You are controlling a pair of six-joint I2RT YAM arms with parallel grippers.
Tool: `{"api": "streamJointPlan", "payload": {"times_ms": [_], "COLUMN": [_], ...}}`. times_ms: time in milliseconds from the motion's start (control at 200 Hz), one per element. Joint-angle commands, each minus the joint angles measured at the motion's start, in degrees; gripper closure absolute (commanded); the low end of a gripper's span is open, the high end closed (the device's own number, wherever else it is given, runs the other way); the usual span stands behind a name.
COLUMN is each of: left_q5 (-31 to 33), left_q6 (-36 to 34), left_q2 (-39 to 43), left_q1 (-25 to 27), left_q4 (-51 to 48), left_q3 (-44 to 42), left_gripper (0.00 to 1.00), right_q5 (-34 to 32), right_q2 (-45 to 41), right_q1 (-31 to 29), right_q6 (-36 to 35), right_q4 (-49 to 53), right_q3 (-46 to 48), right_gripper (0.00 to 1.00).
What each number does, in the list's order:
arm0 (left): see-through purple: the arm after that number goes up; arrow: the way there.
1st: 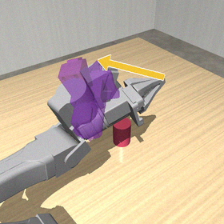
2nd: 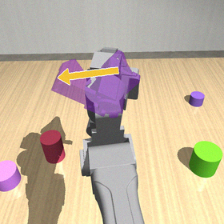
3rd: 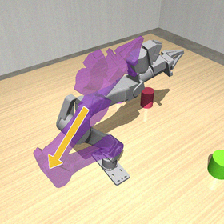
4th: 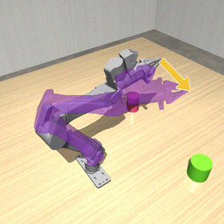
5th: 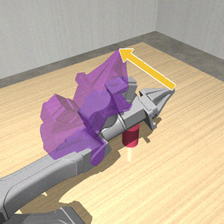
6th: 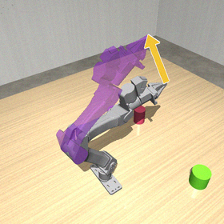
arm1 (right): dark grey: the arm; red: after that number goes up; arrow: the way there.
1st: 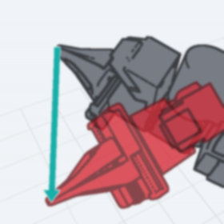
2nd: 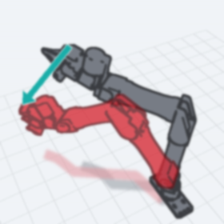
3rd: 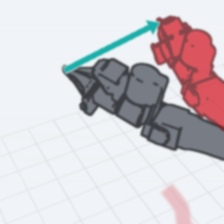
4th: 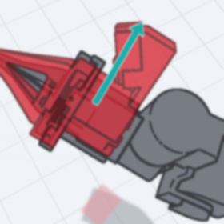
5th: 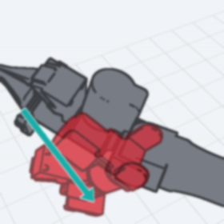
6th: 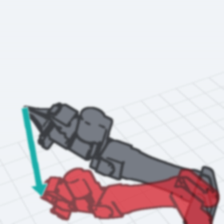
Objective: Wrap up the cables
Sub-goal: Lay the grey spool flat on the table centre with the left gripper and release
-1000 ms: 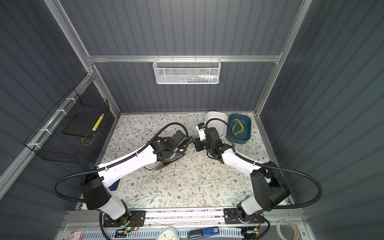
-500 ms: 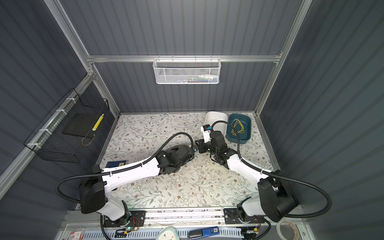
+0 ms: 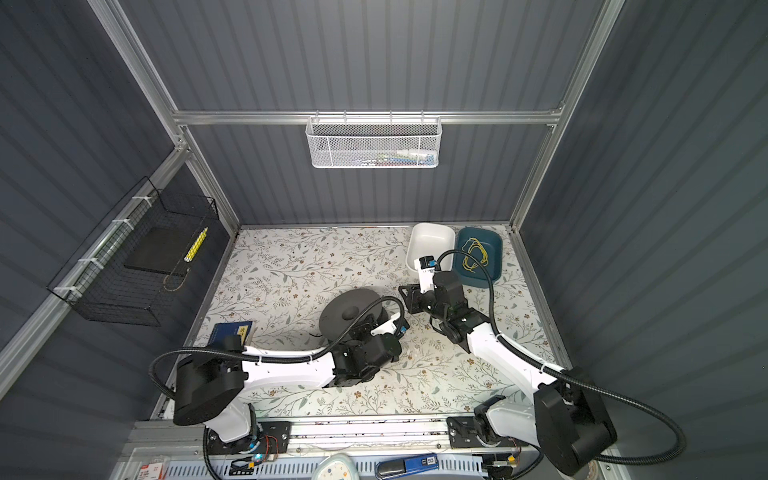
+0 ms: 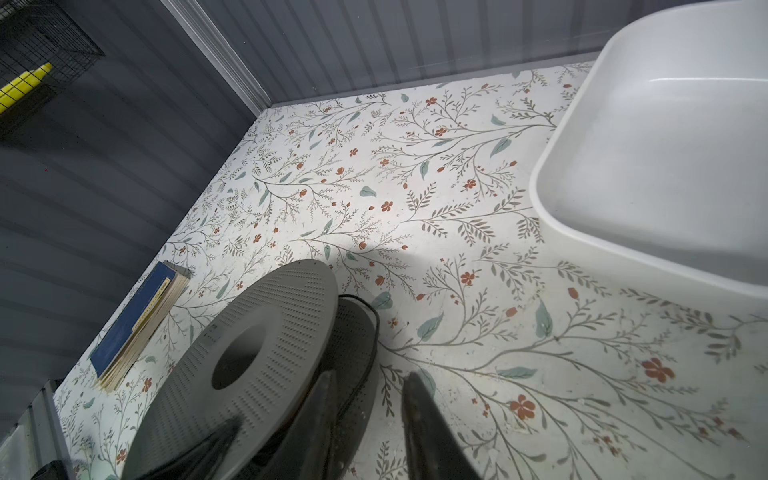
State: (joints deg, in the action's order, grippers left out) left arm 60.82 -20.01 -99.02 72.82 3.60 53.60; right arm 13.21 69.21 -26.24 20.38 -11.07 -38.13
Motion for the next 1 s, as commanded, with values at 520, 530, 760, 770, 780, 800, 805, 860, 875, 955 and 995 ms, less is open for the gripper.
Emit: {"api": "streamJointPlan", "payload": {"times_ms": [520,530,760,770,780,800,805,860,875,955,995], "left_q5": [-8.5,-8.5,-9.8,-9.9,-9.8,-9.8,-9.8,-9.6,-9.4,-8.7,-9.1], "left_q6": [8.3,8.4,10.7,10.7,10.7,10.6,10.6,10.0,9.9,11.1,11.4], "left_q2": [-5.3,-5.0,4.9,5.5,6.1,7.3,7.5,10.3,11.0,14.2,15.7], "left_q1": [0.6,0.6,0.9,0.9,0.9,0.9,0.9,0.9,0.9,0.9,0.9], "left_q4": [0.3,0.2,-8.8,-9.0,-9.3,-9.7,-9.8,-11.5,-12.0,-17.0,-19.1], "left_q3": [-0.2,-0.2,2.3,2.3,2.5,2.5,2.6,3.2,3.5,6.3,7.7], "left_gripper": [0.4,0.39,0.01,0.01,0.01,0.01,0.01,0.01,0.0,0.01,0.01], "right_q5": [0.4,0.4,-0.1,-0.1,-0.2,-0.2,-0.3,-0.9,-1.0,-1.6,-1.5], "right_q2": [-7.2,-7.3,-10.7,-10.9,-11.1,-11.5,-11.7,-12.9,-13.3,-15.1,-15.9], "right_q1": [1.6,1.6,1.8,1.8,1.8,1.8,1.8,1.8,1.8,1.8,1.8], "right_q6": [1.2,1.2,1.3,1.3,1.3,1.4,1.4,1.6,1.7,1.8,1.8], "right_q4": [4.5,4.6,8.4,8.6,8.7,9.0,9.1,10.0,10.4,11.7,12.6], "right_q3": [3.1,3.1,2.9,2.9,2.9,2.9,2.9,2.6,2.4,1.6,1.1], "right_gripper": [0.63,0.63,0.58,0.58,0.58,0.58,0.58,0.55,0.55,0.47,0.43]}}
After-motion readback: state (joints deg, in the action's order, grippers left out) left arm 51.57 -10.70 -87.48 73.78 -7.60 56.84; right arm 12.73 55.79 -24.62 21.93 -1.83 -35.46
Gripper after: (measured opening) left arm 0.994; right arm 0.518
